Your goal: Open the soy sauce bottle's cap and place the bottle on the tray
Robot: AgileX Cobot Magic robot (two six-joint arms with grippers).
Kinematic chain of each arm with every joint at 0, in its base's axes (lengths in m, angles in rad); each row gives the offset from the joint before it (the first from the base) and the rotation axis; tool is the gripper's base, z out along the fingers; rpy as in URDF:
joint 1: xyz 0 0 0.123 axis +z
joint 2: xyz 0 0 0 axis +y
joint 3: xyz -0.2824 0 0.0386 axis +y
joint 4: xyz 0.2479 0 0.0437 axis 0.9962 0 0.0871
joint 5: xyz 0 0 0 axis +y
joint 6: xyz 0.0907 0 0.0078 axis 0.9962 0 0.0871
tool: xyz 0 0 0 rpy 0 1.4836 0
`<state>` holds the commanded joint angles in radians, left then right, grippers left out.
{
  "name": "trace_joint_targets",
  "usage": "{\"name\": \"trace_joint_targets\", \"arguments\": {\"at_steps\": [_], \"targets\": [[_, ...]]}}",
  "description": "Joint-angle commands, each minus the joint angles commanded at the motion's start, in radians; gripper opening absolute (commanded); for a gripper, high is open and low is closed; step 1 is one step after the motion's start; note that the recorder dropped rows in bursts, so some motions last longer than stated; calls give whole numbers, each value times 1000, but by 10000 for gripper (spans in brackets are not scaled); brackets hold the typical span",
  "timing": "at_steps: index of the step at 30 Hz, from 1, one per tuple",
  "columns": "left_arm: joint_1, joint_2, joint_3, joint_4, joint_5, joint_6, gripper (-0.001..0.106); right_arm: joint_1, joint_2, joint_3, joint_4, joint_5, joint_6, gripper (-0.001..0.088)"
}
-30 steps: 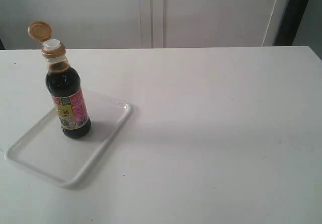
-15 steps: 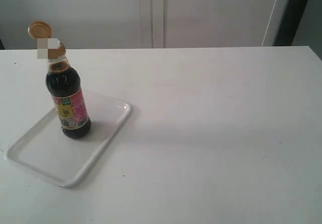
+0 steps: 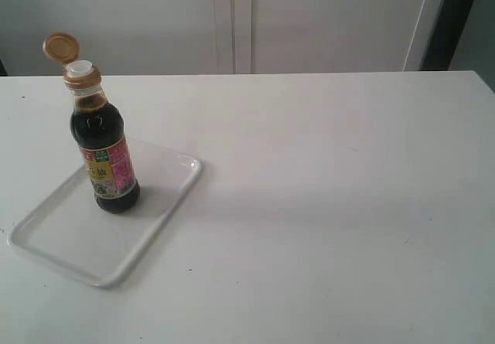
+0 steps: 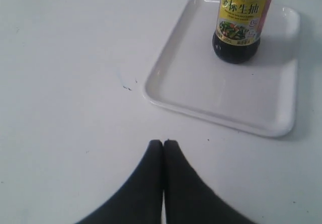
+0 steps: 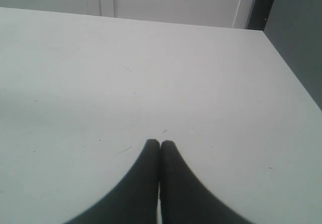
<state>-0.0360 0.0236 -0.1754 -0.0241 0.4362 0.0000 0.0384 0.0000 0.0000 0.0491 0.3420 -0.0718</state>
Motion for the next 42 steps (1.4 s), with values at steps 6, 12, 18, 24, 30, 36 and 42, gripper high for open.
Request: {"name": "trace_joint_targets", "arguments": {"at_steps": [6,12,18,24,30,36,42], "targets": [[-38,-24,108,9,-39,0,0,0,0,0,0,0,0,0],[-36,-24,175,14,-105,0,0,0,0,0,0,0,0,0],[-36,-24,175,14,-105,0,0,0,0,0,0,0,0,0],[-36,-24,175,14,-103,0,0,0,0,0,0,0,0,0],[-36,-24,175,14,-103,0,0,0,0,0,0,0,0,0],[-36,-24,175,14,-103,0,0,0,0,0,0,0,0,0],[-36,-24,175,14,-103,0,0,0,0,0,0,0,0,0]]}}
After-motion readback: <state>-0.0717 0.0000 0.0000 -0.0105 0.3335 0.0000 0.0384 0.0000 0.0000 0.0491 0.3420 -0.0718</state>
